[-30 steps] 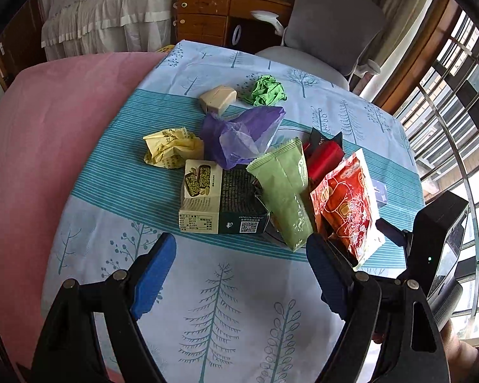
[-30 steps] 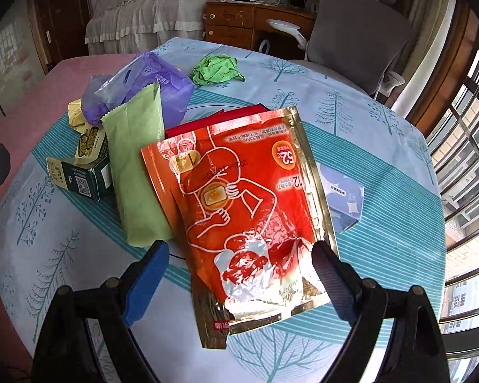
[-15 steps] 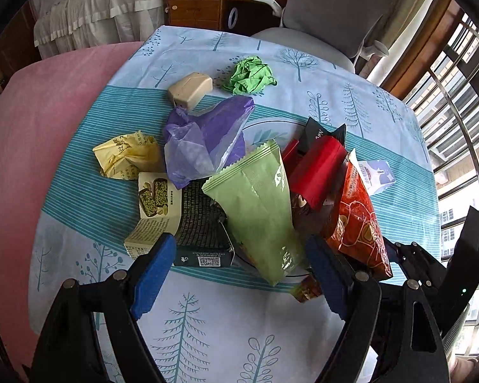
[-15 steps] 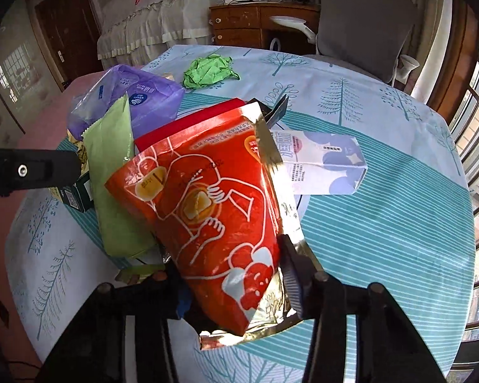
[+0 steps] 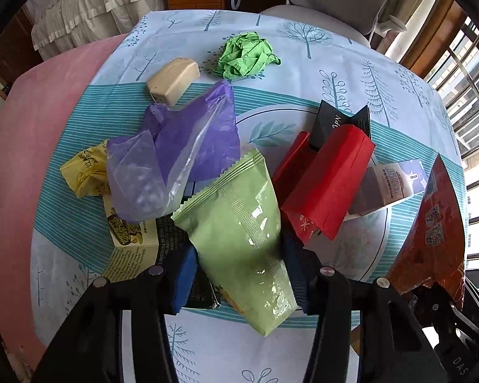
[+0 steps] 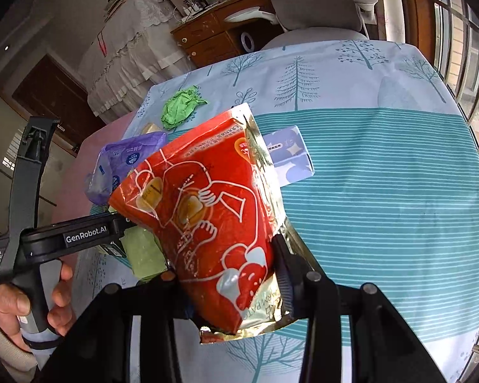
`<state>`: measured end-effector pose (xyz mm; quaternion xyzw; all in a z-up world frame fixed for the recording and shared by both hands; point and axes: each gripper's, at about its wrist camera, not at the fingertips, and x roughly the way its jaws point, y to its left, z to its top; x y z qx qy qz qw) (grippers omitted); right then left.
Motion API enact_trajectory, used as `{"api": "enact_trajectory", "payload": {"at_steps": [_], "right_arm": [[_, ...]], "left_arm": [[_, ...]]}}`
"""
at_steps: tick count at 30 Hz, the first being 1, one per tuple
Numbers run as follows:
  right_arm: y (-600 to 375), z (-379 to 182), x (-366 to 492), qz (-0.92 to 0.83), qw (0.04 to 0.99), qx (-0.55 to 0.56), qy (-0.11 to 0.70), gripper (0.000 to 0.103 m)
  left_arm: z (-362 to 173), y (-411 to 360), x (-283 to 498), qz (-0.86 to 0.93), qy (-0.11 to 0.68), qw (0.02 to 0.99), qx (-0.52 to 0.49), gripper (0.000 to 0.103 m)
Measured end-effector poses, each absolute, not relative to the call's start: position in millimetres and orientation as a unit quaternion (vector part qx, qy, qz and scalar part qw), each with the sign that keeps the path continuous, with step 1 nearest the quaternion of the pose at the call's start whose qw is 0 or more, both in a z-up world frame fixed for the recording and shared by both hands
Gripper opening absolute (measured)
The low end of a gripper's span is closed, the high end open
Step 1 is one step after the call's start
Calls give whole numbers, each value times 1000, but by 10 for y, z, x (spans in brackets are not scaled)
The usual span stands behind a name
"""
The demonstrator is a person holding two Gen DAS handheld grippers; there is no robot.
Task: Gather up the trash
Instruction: 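Carry the green wrapper and red bag over the wastebasket and open both tools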
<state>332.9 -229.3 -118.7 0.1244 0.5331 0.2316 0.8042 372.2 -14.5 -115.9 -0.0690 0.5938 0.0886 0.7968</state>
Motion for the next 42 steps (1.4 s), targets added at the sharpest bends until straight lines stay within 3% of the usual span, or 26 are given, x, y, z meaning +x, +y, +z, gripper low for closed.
{"api": "enact_trajectory", "payload": {"at_steps": [1, 2, 3, 20, 27, 34, 42], "right_arm": [[-2305, -1191, 3323, 231, 802, 127, 535, 40], [-2314, -1194, 3299, 230, 801, 131, 537, 40], [-2313, -1196, 3274, 230, 799, 134, 539, 39], [-2210, -780, 2390, 190, 802, 196, 531, 39], [-2102, -598, 1509, 148, 814, 240, 507, 39], [-1842, -618, 483, 115, 802, 265, 522, 39], [-1560, -1018, -328, 82, 755, 237, 605, 39]], "left_arm": [[-1155, -161, 3713, 86, 594, 798, -64, 30], [-1153, -168, 3705, 81, 596, 797, -61, 14], [-1142, -166, 3692, 73, 596, 797, -67, 9], [-291, 221, 2457, -91, 537, 820, -176, 8], [-40, 580, 1525, -147, 511, 837, -126, 8], [-233, 948, 603, -171, 525, 831, -66, 8], [-752, 987, -102, -190, 569, 799, -53, 8]]}}
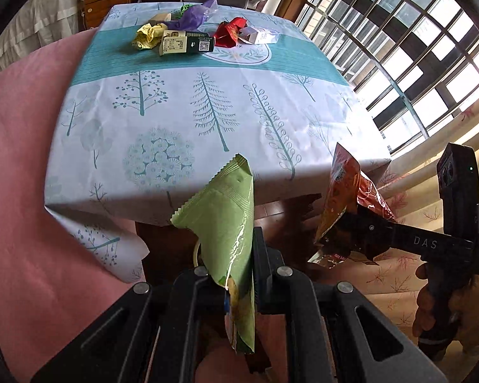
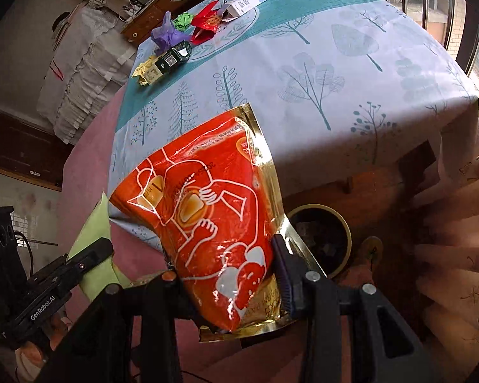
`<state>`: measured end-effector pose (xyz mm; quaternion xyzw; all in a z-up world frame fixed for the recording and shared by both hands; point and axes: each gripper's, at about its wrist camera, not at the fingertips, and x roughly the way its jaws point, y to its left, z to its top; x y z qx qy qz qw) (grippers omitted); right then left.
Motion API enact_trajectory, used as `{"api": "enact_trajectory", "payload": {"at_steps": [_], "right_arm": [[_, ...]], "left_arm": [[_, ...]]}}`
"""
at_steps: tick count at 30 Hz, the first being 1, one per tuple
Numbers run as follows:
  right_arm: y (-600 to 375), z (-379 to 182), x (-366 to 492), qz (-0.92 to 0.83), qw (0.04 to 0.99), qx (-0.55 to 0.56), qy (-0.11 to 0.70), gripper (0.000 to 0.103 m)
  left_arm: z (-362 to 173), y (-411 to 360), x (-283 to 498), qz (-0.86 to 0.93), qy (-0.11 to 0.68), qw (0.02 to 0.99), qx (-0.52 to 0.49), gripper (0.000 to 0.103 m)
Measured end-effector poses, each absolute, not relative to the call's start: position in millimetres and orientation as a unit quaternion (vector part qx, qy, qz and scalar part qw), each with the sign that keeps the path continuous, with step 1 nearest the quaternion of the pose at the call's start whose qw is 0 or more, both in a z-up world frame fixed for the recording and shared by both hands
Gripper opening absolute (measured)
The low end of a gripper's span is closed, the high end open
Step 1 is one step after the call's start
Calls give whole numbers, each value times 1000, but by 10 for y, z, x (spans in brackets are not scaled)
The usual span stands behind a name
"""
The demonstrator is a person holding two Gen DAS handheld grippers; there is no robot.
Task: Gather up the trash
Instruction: 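Carry the green wrapper and red bag over the wastebasket and open both tools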
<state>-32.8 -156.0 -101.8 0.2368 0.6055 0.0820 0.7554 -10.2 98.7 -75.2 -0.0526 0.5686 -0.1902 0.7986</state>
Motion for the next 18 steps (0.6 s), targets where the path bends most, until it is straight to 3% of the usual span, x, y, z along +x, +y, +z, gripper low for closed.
{"api": "enact_trajectory", "payload": {"at_steps": [7, 18], "right_arm": [[-1445, -1914, -644, 60, 700, 236, 671, 39], [-1489, -4415, -660, -1, 625, 239, 744, 40]], "left_arm": [[-1721, 859, -385, -159, 632, 753, -87, 8], [-3842, 642, -428, -110, 677, 717, -124, 12]]}}
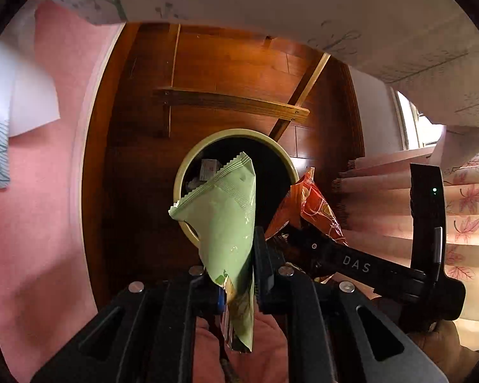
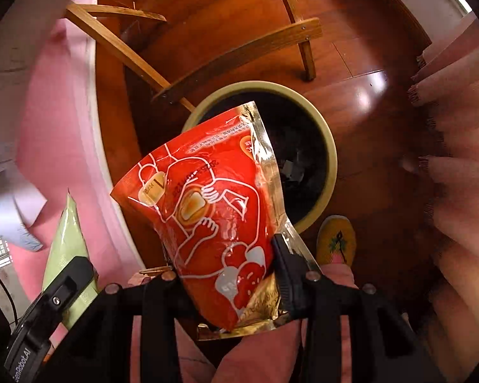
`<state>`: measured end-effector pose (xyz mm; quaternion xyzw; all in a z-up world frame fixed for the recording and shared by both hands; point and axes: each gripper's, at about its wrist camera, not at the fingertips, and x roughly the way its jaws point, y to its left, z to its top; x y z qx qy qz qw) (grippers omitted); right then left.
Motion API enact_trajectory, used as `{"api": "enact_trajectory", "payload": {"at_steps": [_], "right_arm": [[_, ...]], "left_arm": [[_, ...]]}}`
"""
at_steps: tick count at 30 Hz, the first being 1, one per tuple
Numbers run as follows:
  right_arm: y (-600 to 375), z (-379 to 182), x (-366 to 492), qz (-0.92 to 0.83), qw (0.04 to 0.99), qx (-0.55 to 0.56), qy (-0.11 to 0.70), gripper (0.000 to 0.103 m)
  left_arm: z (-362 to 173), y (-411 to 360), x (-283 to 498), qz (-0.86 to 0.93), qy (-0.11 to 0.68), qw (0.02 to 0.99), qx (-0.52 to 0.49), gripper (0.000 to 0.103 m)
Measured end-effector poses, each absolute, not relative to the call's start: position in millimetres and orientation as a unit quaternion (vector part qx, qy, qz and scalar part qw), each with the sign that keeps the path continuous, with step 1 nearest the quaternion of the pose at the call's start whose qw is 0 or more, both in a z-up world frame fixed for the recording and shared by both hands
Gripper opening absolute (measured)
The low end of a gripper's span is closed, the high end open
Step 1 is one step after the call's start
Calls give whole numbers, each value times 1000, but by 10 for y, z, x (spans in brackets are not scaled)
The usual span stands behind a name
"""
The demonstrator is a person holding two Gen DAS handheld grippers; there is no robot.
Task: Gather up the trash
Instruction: 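Carry the green wrapper and red bag over the wastebasket and open both tools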
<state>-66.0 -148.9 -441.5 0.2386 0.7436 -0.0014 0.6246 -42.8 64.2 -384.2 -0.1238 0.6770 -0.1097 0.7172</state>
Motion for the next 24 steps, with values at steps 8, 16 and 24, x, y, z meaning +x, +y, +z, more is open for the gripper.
{"api": "enact_trajectory", "payload": {"at_steps": [8, 16, 24], "right_arm": [[-1506, -5176, -537, 4, 611, 240, 755, 54], [-1529, -5021, -488, 6, 632, 216, 744, 77], [-1531, -4081, -513, 35, 668, 198, 717, 77]], "left_arm": [[-4422, 515, -390, -110, 663, 732, -109, 66], [-4399, 575, -291, -58, 672, 733, -90, 95], [-3556, 680, -369, -52, 649, 756, -65, 96]]}}
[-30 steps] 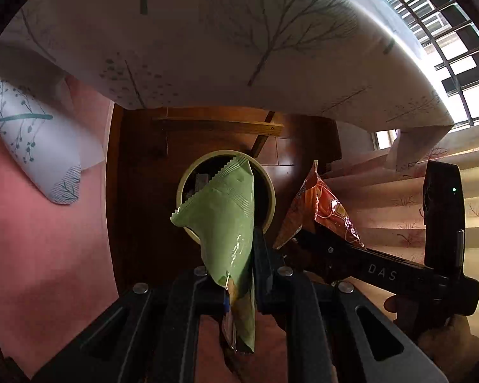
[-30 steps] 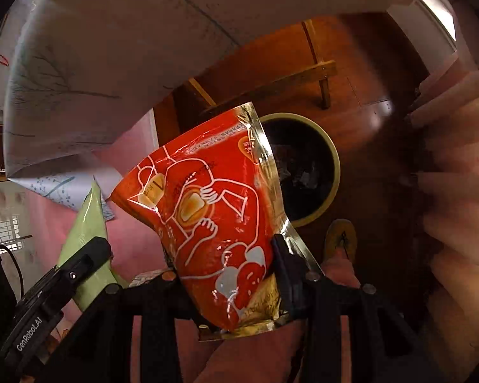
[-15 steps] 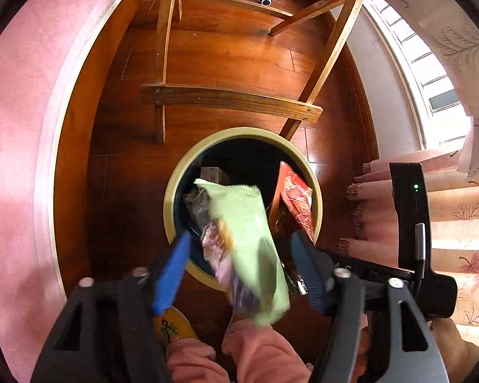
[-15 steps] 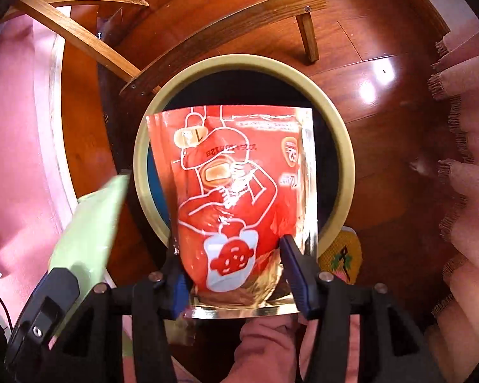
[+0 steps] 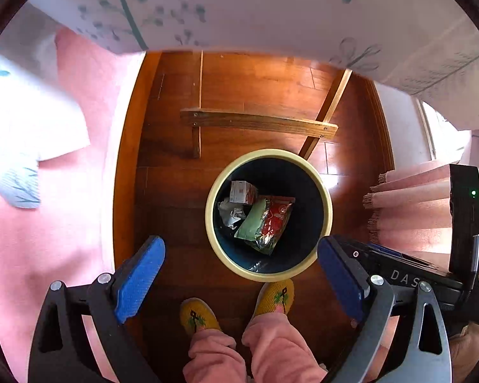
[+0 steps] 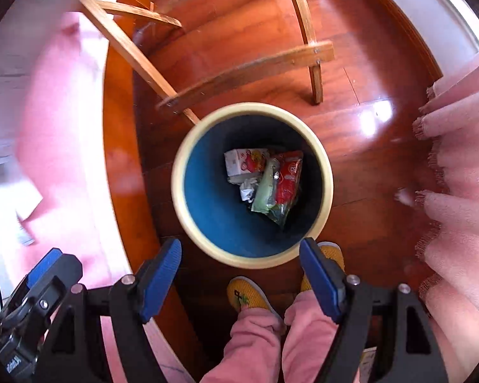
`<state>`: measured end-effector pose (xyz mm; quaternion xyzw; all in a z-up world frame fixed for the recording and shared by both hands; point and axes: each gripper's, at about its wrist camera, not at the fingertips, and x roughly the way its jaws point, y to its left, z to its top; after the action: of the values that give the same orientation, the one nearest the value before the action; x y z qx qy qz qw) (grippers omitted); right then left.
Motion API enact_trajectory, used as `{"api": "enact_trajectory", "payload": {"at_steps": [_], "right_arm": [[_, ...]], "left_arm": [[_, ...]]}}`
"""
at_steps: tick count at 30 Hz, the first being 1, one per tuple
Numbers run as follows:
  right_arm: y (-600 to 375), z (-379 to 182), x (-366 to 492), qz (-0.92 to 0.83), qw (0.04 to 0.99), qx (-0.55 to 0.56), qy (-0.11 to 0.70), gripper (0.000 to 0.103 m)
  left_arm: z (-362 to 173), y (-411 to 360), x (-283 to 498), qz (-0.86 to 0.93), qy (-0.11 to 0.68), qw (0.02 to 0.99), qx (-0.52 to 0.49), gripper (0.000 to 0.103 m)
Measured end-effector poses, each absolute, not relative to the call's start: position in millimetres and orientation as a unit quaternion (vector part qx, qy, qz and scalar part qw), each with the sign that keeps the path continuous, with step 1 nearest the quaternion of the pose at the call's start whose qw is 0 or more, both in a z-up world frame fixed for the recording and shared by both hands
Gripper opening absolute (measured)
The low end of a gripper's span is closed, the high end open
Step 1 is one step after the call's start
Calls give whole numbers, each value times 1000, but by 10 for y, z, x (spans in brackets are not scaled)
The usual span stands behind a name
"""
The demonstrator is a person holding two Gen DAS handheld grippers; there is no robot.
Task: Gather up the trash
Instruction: 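Carry the green wrapper and red bag over the wastebasket and open both tools, then raise both open tools back toward the table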
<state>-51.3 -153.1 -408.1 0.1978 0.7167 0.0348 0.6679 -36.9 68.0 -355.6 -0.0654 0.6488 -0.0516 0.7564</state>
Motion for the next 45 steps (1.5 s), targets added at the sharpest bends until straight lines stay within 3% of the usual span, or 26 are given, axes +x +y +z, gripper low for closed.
{"api": "enact_trajectory", "payload": {"at_steps": [16, 25, 34, 45], "right_arm": [[-1840, -1518, -419, 122, 755, 175, 620, 77], [-1778, -557, -114, 189, 810, 134, 539, 77], [-1376, -82, 514, 224, 822, 155, 500, 77], [-618, -514, 1813, 159, 792, 253, 532, 77]], "left_arm": [[-936, 560, -495, -53, 557, 828, -24, 96], [227, 589, -350, 2, 457, 890, -2, 96], [506, 990, -40, 70, 431, 900, -9, 96], [111, 1626, 1240, 48, 445, 894, 1, 96]]}}
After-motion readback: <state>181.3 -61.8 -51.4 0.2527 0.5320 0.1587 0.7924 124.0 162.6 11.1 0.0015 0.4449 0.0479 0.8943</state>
